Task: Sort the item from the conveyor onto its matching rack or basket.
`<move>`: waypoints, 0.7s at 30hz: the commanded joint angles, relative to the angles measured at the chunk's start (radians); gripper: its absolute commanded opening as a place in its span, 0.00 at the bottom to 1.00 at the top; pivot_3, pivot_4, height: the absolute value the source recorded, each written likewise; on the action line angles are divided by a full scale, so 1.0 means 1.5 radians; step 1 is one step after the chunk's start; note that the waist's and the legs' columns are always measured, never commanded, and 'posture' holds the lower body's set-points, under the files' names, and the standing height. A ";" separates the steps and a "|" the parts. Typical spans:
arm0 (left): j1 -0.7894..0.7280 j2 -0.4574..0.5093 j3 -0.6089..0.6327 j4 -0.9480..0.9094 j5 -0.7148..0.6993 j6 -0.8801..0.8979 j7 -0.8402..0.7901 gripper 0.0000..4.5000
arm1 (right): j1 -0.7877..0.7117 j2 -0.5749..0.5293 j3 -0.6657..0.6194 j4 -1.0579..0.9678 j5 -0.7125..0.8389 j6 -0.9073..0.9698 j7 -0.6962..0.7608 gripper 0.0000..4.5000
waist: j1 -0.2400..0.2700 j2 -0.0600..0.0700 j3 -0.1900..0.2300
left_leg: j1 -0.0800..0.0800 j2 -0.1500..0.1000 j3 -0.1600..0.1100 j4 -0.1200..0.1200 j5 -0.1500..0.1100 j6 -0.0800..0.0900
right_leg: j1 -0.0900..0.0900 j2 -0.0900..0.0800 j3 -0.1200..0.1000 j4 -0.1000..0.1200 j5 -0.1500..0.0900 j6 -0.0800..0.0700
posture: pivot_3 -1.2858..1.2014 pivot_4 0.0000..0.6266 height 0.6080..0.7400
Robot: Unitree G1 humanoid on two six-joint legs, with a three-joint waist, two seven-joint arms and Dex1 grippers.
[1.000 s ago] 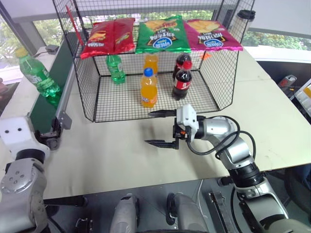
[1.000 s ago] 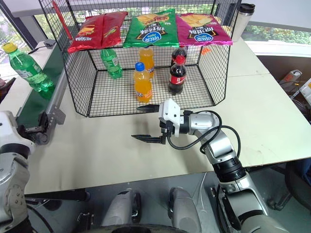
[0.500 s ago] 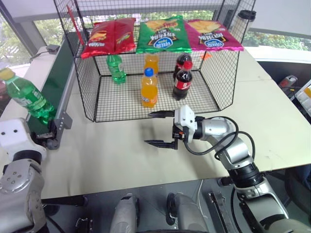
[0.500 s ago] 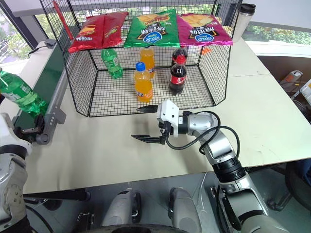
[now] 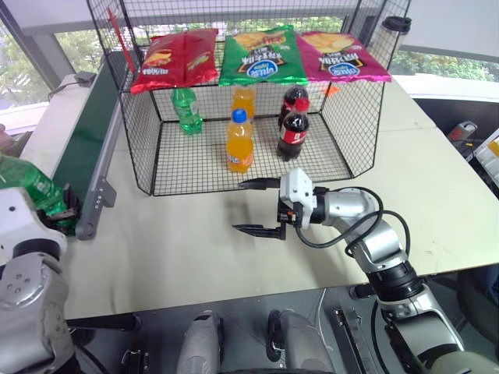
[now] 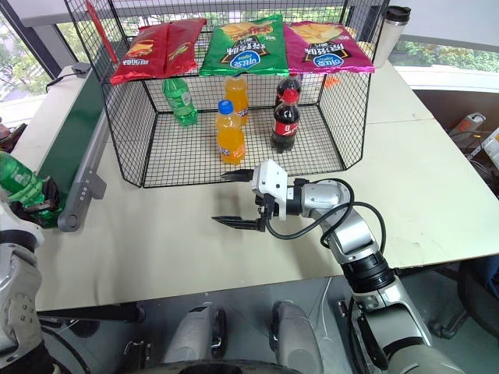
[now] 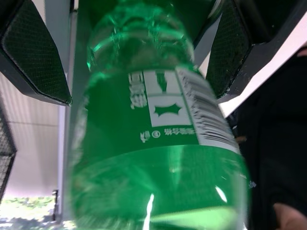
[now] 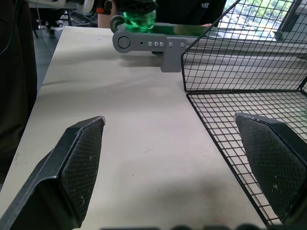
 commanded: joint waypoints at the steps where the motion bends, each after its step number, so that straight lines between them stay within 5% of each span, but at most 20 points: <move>1: 0.000 0.000 0.006 -0.012 0.000 -0.018 0.002 0.88 | -0.004 -0.003 -0.009 -0.014 0.006 -0.004 0.000 1.00 | 0.000 0.000 0.000 | 0.000 0.000 0.000 0.000 0.000 0.000 | 0.000 0.000 0.000 0.000 0.000 0.000 | 0.52 0.24 1.00; 5: 0.003 -0.010 0.007 -0.017 -0.013 -0.029 -0.004 0.60 | -0.007 -0.004 -0.009 -0.014 0.006 -0.002 -0.002 1.00 | 0.000 0.000 0.000 | 0.000 0.000 0.000 0.000 0.000 0.000 | 0.000 0.000 0.000 0.000 0.000 0.000 | 0.52 0.24 1.00; 21: -0.027 0.073 -0.006 -0.094 -0.094 0.002 -0.070 0.60 | -0.009 -0.012 -0.009 -0.026 0.001 0.022 -0.012 1.00 | 0.000 0.000 0.000 | 0.000 0.000 0.000 0.000 0.000 0.000 | 0.000 0.000 0.000 0.000 0.000 0.000 | 0.52 0.24 1.00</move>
